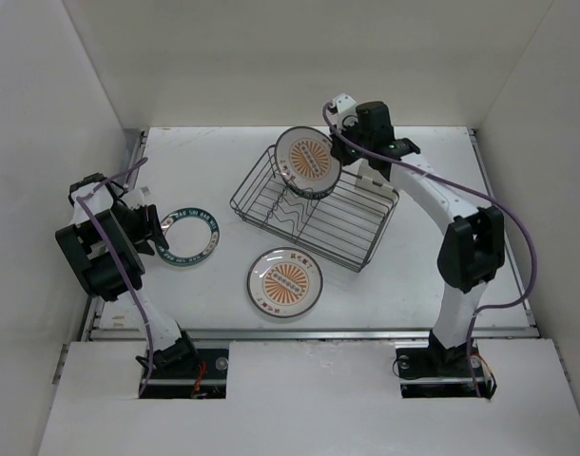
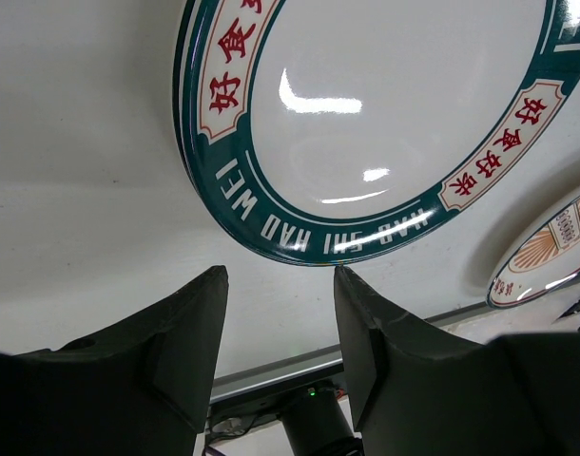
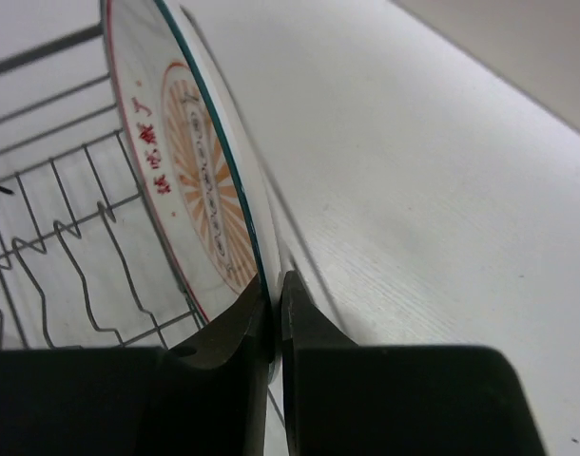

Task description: Unload the plates from the dish rack

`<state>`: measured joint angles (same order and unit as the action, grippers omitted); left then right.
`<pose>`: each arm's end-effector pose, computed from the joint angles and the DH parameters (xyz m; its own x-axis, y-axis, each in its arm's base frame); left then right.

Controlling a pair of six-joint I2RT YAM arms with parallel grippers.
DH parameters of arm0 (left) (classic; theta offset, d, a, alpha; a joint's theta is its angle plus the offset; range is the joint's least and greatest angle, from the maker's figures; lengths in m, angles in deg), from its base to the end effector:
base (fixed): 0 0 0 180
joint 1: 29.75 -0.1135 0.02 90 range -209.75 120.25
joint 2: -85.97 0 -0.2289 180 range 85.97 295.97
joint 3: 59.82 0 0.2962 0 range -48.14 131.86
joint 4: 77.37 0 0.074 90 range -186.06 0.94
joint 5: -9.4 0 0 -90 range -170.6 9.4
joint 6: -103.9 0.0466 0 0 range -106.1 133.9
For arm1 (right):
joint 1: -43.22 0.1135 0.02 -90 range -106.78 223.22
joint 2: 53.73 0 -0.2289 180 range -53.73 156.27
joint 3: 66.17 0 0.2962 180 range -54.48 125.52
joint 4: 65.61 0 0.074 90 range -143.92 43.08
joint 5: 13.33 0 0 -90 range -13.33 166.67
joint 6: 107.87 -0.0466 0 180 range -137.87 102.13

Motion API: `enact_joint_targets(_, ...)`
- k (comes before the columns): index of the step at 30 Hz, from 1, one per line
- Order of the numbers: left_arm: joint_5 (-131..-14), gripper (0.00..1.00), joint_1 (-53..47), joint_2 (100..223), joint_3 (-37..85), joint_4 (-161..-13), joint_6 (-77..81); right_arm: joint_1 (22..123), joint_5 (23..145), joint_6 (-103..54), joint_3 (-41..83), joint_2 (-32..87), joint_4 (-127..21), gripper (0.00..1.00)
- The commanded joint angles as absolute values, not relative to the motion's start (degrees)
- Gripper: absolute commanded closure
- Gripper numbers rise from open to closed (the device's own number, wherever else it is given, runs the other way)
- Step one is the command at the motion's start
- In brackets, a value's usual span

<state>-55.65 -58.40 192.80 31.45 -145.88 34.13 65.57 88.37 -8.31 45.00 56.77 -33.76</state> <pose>0.3461 0.1667 0.1375 -0.9561 -0.1651 -0.2420 -0.0702 0.9311 -0.3580 0.4576 0.1984 0.2694 -0.3837 -0.3336 -0.8611 -0.6049 0.7953 -0.0386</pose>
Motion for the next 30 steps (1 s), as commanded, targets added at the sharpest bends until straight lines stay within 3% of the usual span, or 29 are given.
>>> enact_joint_targets(1, -55.0, 0.54, -58.7, 192.3, 33.1, -147.8, 34.6, 66.2, 85.6, -6.5, 45.4, 47.8, -37.5, 1.0)
enact_joint_targets(12, -55.0, 0.54, -58.7, 191.8, 33.1, -147.8, 34.6, 69.0, 81.7, -8.9, 42.4, 40.9, -37.5, 1.0)
enact_joint_targets(18, -48.1, 0.51, -56.1, 188.5, 39.7, -154.1, 37.3, 73.7, 76.3, -18.3, 30.4, 26.8, -41.2, 1.0)
enact_joint_targets(22, -54.7, 0.4, -42.1, 186.0, 49.0, -154.0, 33.9, 73.7, 67.7, -29.3, 19.3, 16.7, -45.4, 1.0)
enact_joint_targets(30, -61.1, 0.39, -23.5, 200.6, 68.2, -150.9, 24.9, 73.7, 56.0, -37.8, 9.9, 3.1, -40.6, 1.0)
